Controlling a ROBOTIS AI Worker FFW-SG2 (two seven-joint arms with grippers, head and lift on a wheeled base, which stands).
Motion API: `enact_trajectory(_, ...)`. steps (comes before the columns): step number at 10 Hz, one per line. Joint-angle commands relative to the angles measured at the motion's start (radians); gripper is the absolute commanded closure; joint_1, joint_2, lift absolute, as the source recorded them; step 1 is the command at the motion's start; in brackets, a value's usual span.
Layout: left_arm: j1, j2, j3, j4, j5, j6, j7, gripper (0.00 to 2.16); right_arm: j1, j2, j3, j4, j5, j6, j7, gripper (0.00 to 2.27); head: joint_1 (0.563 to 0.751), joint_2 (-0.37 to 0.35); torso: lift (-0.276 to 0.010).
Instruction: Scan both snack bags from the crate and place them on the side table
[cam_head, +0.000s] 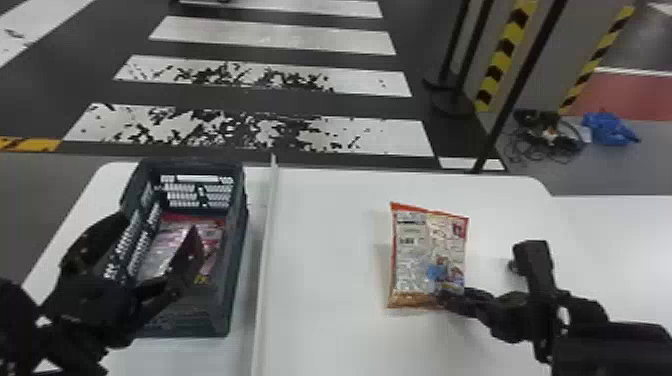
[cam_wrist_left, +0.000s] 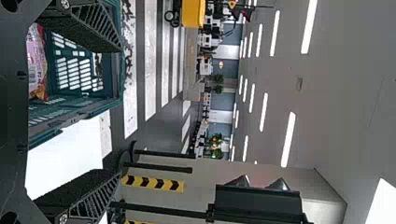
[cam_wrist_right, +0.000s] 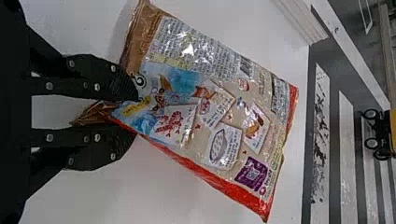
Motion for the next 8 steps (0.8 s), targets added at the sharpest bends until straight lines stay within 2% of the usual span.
enact_trajectory(1, 0.002, 0.000, 0.001, -0.001, 0.000, 0.000, 0.000, 0.07, 0.021, 0.001, -0.047, -0.052, -0.037, 0.003, 0.003, 2.25, 0.695, -0.115, -0.098)
enact_trajectory(3, 0.003, -0.002, -0.001, 0.001, 0.000, 0.000, 0.000, 0.07, 0.016, 0.001, -0.156, -0.118, -0.166, 0.058, 0.005, 2.25, 0.695, -0.149, -0.098)
enact_trajectory(6, 0.003, -0.002, -0.004, -0.003, -0.003, 0.000, 0.002, 0.07, -0.106, 0.001, -0.395, -0.140, -0.229, 0.141, -0.025, 2.25, 0.695, -0.227, -0.098)
enact_trajectory(8, 0.006, 0.000, -0.002, -0.006, -0.003, 0.000, 0.000, 0.07, -0.171, 0.001, -0.524, -0.106, -0.270, 0.141, -0.115, 2.25, 0.695, -0.328, -0.098)
